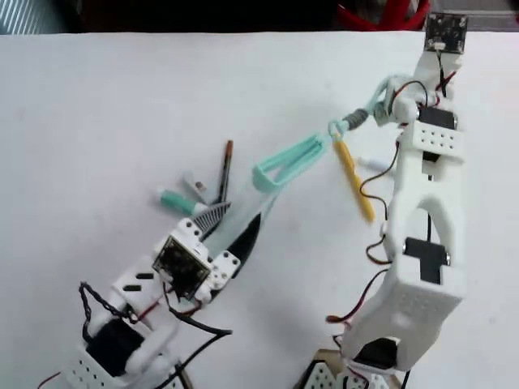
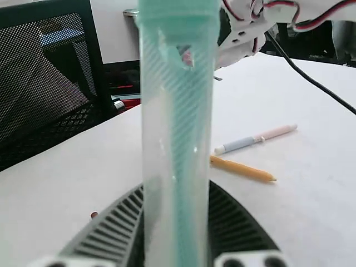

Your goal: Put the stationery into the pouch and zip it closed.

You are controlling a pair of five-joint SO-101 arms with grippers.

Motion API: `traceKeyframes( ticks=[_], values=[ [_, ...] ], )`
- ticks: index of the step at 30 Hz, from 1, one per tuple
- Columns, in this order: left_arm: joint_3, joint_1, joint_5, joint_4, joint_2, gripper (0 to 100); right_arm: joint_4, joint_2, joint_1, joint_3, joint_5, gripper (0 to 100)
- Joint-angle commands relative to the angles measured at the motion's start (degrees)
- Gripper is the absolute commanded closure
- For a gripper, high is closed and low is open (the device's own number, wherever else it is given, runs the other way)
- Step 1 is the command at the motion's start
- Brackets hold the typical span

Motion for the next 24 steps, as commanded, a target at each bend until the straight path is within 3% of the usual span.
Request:
traceKeyframes(
  ticks=[1, 4, 9, 11, 18, 24],
  values=[
    [-0.53, 0.66, 0.7, 0.0, -1.45, 93, -1.8, 0.57, 1.19, -0.88, 0.53, 97.8],
    [-0.53, 0.66, 0.7, 0.0, -1.45, 93, 2.51, -2.51, 1.19, -2.11, 0.09, 96.0],
    [-0.18, 0.66, 0.62, -0.35, -1.45, 93, 14.46, -13.41, -0.31, -4.57, -5.1, 70.2],
    [0.7, 0.57, 0.62, -0.97, -1.45, 93, 19.21, -18.51, -1.71, -5.19, -4.22, 65.2],
    [5.01, -0.92, -1.76, -7.3, -1.45, 93, 41.89, -38.73, -8.04, -11.69, 1.67, 70.0],
    [6.86, -6.02, -3.08, -12.66, -1.45, 93, 62.2, -46.37, -14.64, -18.11, 9.14, 73.4]
  ],
)
